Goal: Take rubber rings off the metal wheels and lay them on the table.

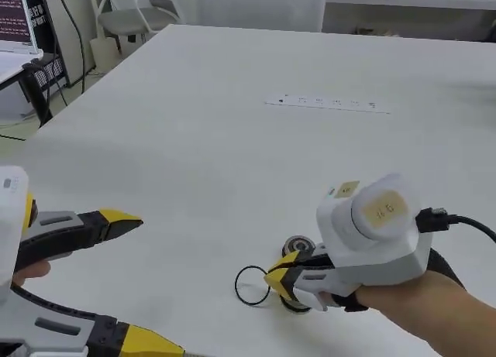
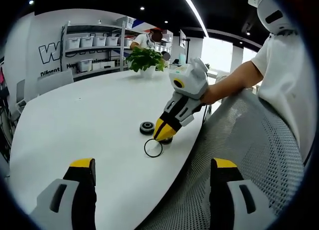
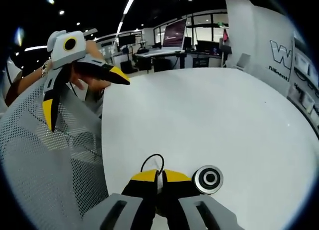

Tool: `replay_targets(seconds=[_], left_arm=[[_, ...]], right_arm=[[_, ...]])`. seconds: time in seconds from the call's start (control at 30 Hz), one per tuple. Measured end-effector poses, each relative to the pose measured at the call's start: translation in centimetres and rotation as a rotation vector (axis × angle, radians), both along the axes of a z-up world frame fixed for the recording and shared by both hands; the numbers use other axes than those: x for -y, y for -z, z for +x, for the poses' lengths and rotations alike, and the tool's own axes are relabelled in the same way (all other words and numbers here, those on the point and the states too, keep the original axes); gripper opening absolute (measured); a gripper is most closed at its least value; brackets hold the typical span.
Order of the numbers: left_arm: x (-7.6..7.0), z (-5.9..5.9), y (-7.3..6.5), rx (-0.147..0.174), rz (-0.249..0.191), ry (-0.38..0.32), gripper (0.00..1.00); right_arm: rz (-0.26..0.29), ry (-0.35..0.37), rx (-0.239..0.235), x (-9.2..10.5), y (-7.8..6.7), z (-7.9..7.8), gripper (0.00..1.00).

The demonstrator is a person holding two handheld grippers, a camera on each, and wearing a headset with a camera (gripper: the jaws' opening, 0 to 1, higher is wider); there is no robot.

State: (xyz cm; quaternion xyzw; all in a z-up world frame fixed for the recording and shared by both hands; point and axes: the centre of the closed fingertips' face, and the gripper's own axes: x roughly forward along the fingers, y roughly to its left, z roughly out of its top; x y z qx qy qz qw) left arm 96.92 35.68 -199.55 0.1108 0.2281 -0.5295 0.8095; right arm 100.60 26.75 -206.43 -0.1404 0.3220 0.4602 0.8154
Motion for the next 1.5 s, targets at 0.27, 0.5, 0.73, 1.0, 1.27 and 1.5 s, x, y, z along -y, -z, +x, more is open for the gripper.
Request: replay_targets(seconds=[0.27, 0.5, 0.73, 1.0, 1.27, 1.5], left_arm=[[0.0, 0.1, 0.0, 0.002, -0.001, -0.001, 0.94], [0.0, 0.0, 0.1, 0.002, 0.004, 0.003, 0.93], [0.0, 0.0, 0.1, 0.005, 0.008, 0.004, 0.93], [0.1, -0.2, 0.2, 0.013, 0.025, 0.017, 0.93], [0.3, -0.4, 0.0, 0.026, 0.021, 0.036, 0.93], [0.6, -0.7, -0.2, 0.016, 0.004, 0.053, 0.93]], right_arm=[[0.019, 0.025, 0.007, 0.4, -0.8, 0.5, 0.01], [0.064, 0.045, 0.03, 0.5, -2.4, 1.1, 0.02], [0.109, 0.048, 0.067, 0.8, -4.4, 1.2, 0.06], [0.153, 0.032, 0.069, 1.6, -5.3, 0.9, 0.08], [0.21, 0.015, 0.02, 2.9, -5.3, 0.3, 0.15], [0.231, -0.019, -0.066, 3.5, -4.1, -0.8, 0.25]])
